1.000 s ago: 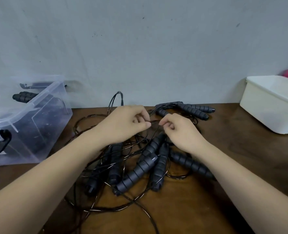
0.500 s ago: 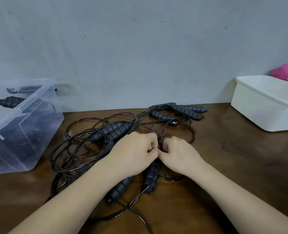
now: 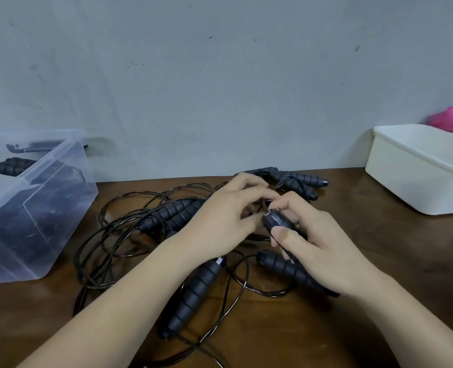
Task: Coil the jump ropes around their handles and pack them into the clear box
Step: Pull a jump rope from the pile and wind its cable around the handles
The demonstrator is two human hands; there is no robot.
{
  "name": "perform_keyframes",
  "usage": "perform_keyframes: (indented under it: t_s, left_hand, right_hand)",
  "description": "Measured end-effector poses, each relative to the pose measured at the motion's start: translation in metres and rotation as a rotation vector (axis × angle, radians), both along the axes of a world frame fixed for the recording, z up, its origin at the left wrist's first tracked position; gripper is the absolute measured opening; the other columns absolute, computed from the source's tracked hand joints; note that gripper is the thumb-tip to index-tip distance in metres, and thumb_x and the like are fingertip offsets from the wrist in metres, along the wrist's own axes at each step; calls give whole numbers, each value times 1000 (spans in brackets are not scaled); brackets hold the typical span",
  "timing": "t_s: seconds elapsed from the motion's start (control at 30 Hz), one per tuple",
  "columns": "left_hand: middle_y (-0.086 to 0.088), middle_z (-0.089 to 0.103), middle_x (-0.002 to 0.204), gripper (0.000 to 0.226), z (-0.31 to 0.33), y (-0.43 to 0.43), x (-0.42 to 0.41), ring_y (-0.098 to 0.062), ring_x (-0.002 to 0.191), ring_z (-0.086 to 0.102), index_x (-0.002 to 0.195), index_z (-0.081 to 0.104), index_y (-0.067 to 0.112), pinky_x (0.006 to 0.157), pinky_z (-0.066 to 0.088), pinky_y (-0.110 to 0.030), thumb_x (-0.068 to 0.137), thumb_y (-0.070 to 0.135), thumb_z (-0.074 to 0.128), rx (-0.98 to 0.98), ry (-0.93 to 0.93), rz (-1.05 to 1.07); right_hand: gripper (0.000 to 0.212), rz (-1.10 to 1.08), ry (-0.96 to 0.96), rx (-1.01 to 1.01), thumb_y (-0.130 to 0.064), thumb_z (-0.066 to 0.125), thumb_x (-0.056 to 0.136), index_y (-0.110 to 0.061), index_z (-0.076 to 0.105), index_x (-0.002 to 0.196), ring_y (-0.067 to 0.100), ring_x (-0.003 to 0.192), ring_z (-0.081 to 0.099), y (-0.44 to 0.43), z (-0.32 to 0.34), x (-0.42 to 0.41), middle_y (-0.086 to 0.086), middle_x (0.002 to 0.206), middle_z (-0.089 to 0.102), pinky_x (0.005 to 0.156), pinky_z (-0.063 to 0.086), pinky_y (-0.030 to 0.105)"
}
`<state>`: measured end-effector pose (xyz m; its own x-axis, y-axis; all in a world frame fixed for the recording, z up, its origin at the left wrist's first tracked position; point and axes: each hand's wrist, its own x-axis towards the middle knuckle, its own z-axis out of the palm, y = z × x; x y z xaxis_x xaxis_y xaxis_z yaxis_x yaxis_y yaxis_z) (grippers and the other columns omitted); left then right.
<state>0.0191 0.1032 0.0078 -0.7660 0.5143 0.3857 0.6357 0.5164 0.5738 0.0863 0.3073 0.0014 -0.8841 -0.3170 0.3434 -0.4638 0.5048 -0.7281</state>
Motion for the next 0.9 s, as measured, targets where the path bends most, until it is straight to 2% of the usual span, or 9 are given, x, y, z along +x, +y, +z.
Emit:
perform_keyframes:
  t_s: [0.03,0.1,0.2,0.33,0.43,0.53,0.67,0.73,0.9]
  left_hand:
    - [20,60,129,31,-1,4,-2,-6,111,64,121,75,32,97,51,-27,97,14,69,40,12,-12]
    - [18,63,119,16,-6,10,-7,-9,105,64,106,76,30,92,52,-34,99,19,66,68,44,10]
    - [18,54,113,3,-13,11,-11,-5,95,56,102,70,36,83,55,-40,100,37,68,10,124,126]
    - [15,49,111,6,0,-3,-23,-11,99,59,103,69,41,83,52,-35,101,45,65,-13,141,259]
    - [9,56,90,8,26,-28,-31,-4,79,57,96,71,38,72,41,-30,101,41,67,107,99,336]
    - [0,66,70,16,52,-46,-27,-9,60,56,100,72,31,63,44,-32,105,41,61,253,-41,340]
    - [1,79,94,9,90,-49,-18,-18,80,76,108,68,16,69,46,-35,102,23,68,479,-207,228]
    - [-1,79,103,20,110,-53,-16,-22,87,78,115,65,12,67,47,-31,97,15,73,529,-222,200]
    - [-6,70,109,36,140,-54,-9,-18,70,68,130,63,11,54,41,-25,95,5,70,820,-408,142]
  right_hand:
    - [12,9,33,-11,-22,59,106,-25,57,117,24,66,64,3,1,0,5,78,68,68,53,52]
    - [16,-6,85,-82,-23,68,101,-22,60,115,19,65,61,9,4,2,1,75,66,66,52,45]
    - [24,-10,70,-177,-23,83,94,-19,65,108,10,65,58,17,9,4,-6,75,65,67,49,32]
    - [21,-49,153,-254,-20,83,89,-12,64,96,17,59,57,18,23,8,1,70,62,61,48,30]
    - [19,-101,177,-368,-20,77,93,-8,62,91,21,52,57,19,48,0,9,59,61,58,51,29]
    - [15,-87,58,-295,-19,74,99,-10,64,94,20,57,63,9,66,-19,10,67,67,61,56,32]
    - [12,6,-79,-264,-17,70,103,-8,63,99,24,60,62,-20,75,-42,10,75,68,60,54,39]
    - [10,31,-87,-279,-19,69,104,-12,64,100,26,60,60,-31,77,-49,10,75,67,61,53,42]
    - [15,33,-52,-283,-37,66,106,-23,66,108,25,72,68,-56,73,-52,8,86,74,74,60,52]
